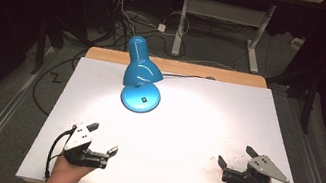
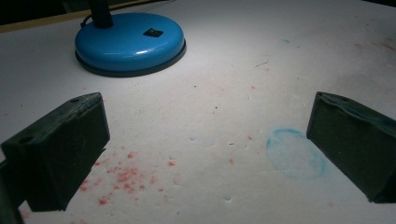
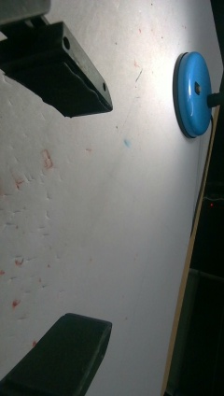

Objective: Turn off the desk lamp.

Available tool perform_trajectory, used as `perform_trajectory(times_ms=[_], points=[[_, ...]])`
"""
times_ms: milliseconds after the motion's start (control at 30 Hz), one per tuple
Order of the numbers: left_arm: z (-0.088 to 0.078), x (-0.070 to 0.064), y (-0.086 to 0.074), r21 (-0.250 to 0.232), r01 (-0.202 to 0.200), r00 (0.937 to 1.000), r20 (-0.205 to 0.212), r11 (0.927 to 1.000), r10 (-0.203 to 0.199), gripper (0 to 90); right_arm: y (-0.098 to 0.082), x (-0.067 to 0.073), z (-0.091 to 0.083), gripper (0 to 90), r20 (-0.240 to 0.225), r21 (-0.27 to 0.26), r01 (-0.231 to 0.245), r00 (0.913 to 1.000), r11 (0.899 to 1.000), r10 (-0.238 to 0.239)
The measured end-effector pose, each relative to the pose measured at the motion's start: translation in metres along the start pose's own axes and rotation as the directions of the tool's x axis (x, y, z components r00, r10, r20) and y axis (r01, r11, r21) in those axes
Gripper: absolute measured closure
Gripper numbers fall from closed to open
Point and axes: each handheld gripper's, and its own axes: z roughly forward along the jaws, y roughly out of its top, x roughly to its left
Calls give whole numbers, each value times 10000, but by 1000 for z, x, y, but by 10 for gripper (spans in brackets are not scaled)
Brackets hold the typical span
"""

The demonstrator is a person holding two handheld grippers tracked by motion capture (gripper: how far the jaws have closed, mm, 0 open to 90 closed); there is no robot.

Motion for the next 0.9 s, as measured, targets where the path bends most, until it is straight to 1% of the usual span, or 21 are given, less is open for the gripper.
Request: perform_trajectory(times_ms=[67,133,200,267,467,567,633,733,767,833,900], points=[[0,0,0,44,8,10000,-8,10000,-8,0,0,0,1,4,0,1,78,10000,10000,-78],[-1,2,-1,144,29,10000,-47,9999,-29,0,0,0,1,4,-49,30,55,10000,10000,-55],[-3,3,-2,157,153,9999,-35,9998,-153,0,1,1,0,4,-22,39,94,10000,9999,-94],[-4,3,-3,95,176,9998,-72,9998,-175,0,1,1,0,4,20,10,108,9999,9999,-108],[-6,6,-2,185,409,9992,-42,9990,-408,5,1,3,-2,4,34,45,156,9999,9999,-156],[-6,7,-2,274,431,9991,7,9987,-431,33,1,3,-3,4,19,7,168,9999,9999,-168],[-6,7,-1,259,405,9992,-9,9988,-405,46,2,3,-4,4,24,1,150,9999,9999,-150],[-7,7,-1,192,336,9994,79,9993,-338,68,2,3,-4,4,14,-13,198,9998,9998,-198],[-7,8,-1,167,319,9994,97,9994,-321,101,2,3,-3,4,-3,14,231,9997,9997,-231],[-8,8,-1,115,385,9992,132,9992,-387,138,2,3,-3,4,-15,60,197,9998,9998,-196],[-7,8,-1,126,402,9991,140,9991,-404,146,1,2,-2,4,-17,85,197,9998,9998,-197]])
